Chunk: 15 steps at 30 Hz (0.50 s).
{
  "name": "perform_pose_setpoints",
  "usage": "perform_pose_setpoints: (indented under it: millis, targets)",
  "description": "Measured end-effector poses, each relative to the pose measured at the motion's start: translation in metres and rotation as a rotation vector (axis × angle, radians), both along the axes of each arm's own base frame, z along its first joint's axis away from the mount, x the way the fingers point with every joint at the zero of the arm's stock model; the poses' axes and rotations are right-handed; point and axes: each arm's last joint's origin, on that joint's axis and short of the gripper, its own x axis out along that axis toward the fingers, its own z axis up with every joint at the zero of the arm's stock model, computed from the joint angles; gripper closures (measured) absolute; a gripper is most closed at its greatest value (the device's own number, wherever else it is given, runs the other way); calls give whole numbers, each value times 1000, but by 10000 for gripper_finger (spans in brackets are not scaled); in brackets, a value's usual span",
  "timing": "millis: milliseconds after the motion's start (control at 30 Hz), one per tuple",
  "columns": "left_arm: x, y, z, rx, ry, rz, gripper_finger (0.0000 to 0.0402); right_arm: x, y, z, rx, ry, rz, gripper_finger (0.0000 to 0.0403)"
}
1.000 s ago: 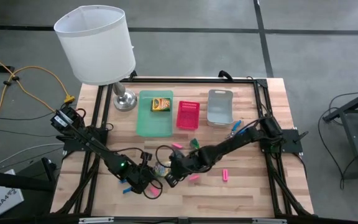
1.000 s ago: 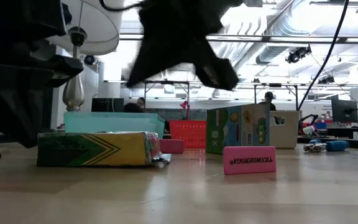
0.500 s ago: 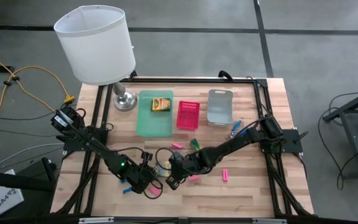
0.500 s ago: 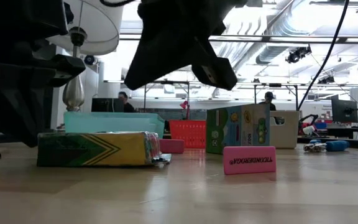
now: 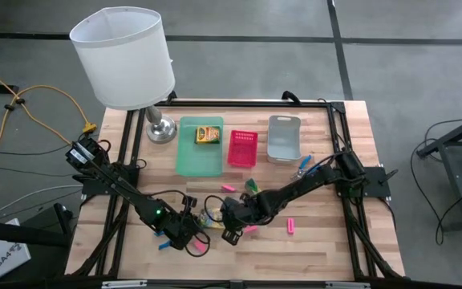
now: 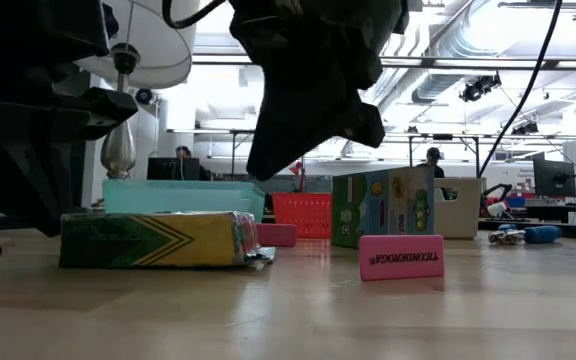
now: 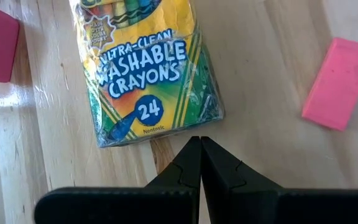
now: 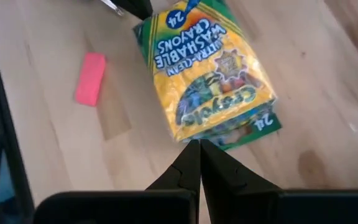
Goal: Pick & Place School Supplies
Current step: Put the yellow crayon box into the green bin
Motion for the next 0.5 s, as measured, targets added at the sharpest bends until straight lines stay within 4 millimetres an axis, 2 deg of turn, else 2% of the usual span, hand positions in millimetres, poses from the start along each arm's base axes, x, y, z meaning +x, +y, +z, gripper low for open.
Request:
perform_pose_setpoints:
  millis: [267,500]
  targets:
    - [1,-1,1,-2,-10,-7,401,0,0,-1,-44,-5,50,400]
    - [1,-1,1,-2,-14,-12,401,0,1,-2,-137,-15,184,400]
